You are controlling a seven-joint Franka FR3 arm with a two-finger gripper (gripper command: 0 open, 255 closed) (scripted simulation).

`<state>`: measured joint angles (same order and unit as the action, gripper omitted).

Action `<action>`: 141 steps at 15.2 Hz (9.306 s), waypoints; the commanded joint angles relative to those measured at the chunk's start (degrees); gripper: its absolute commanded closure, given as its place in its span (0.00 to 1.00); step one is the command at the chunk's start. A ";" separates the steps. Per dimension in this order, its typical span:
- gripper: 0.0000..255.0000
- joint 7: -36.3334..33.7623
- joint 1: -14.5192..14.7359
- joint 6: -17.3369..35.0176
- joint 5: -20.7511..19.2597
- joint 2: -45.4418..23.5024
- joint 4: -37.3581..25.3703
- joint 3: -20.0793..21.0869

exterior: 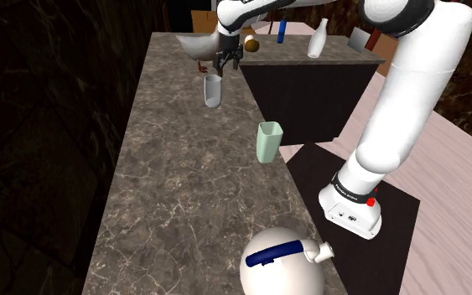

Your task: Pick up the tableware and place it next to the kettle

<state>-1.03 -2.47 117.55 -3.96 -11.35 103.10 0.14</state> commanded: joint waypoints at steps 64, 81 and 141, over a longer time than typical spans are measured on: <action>1.00 2.26 -0.41 -22.21 0.80 -12.26 -34.83 -0.08; 1.00 0.69 1.27 -31.23 0.54 -8.49 -39.99 0.35; 1.00 -66.83 21.73 -35.42 25.14 45.32 3.46 50.00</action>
<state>-66.10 19.38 82.36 20.71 34.34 107.68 48.57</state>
